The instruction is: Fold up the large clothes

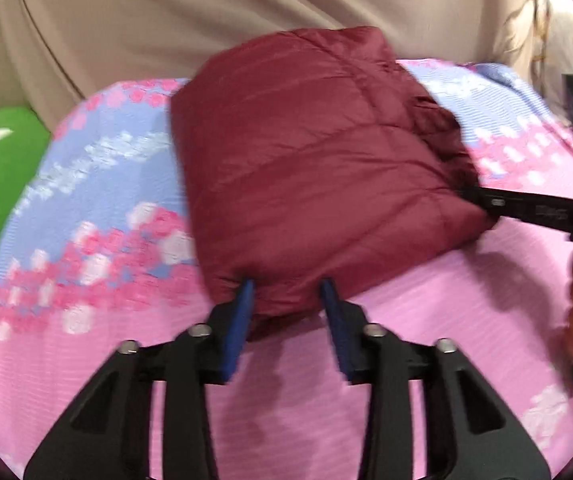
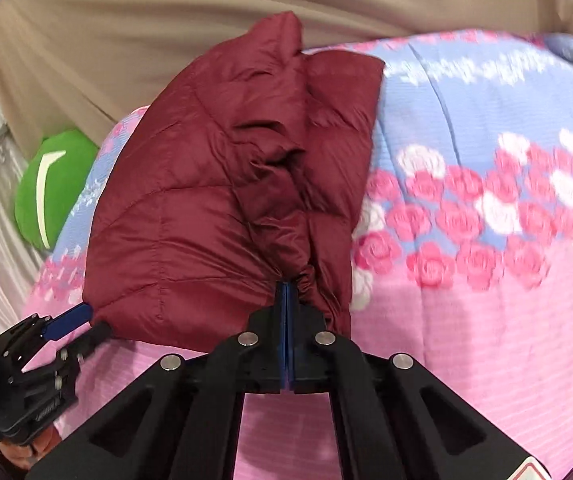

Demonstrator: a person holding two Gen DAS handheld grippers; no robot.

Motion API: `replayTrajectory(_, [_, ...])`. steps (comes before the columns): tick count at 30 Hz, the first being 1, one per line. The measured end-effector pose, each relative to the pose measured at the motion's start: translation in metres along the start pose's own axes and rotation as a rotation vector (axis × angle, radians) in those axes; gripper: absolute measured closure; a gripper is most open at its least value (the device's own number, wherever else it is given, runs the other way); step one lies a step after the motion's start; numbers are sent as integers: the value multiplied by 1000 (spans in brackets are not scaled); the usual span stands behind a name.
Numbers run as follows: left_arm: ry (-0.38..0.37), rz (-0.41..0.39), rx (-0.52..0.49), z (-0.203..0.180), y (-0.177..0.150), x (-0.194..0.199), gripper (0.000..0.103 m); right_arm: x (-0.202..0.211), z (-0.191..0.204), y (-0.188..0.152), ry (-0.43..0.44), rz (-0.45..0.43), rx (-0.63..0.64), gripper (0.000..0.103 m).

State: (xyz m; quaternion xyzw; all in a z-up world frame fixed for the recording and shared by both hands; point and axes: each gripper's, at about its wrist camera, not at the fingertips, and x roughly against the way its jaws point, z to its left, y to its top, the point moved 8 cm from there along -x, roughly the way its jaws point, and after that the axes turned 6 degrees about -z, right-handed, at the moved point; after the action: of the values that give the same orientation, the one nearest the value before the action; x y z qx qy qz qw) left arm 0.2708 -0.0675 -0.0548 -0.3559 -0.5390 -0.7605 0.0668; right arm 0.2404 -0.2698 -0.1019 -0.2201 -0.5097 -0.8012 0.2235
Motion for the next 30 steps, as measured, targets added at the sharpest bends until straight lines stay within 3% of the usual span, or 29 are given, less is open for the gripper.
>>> replayTrajectory(5, [43,35,65,34,1,-24,64,-8,11,-9,18,19,3,103])
replayTrajectory(9, [57,40,93,34,-1,-39,60,-14,13,-9,-22,27,44,103])
replayTrajectory(12, [52,31,141,33,1,-26,58,-9,6,-8,-18,30,-2,103])
replayTrajectory(14, [58,12,164,30,2,-9,44,7,4,-6,-74,2,4,103])
replayTrajectory(16, [66,-27,177,24,2,9,23,25,9,-5,-143,-34,56,98])
replayTrajectory(18, [90,-58,166,14,0,27,18,46,19,-7,-197,-70,112,95])
replayTrajectory(21, [113,-81,156,0,-5,43,12,65,31,-18,-218,-76,142,88])
replayTrajectory(23, [119,-96,160,-9,-11,50,12,71,33,-31,-229,-61,147,75])
replayTrajectory(25, [132,-100,156,-17,-18,50,11,76,30,-44,-265,-60,155,70])
replayTrajectory(30, [142,-23,158,-29,-37,35,10,78,21,-75,-314,-58,157,64])
